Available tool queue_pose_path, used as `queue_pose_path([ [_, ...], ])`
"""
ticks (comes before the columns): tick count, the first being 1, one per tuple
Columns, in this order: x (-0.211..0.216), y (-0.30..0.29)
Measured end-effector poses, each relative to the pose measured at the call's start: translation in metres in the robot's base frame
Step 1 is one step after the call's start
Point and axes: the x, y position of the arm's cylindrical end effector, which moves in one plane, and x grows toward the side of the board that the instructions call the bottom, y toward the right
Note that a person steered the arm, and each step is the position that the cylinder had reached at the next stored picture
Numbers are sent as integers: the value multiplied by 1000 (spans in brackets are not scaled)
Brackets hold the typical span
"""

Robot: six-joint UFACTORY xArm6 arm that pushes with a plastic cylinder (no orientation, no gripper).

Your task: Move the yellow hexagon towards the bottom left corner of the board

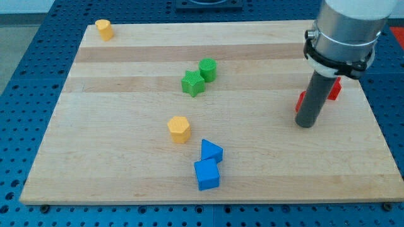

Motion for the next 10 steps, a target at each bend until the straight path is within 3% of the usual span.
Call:
queue_pose_path([
  [2, -30, 20],
  [3, -17, 20],
  [4, 32, -9],
  [7, 31, -184],
  [10, -1, -306],
])
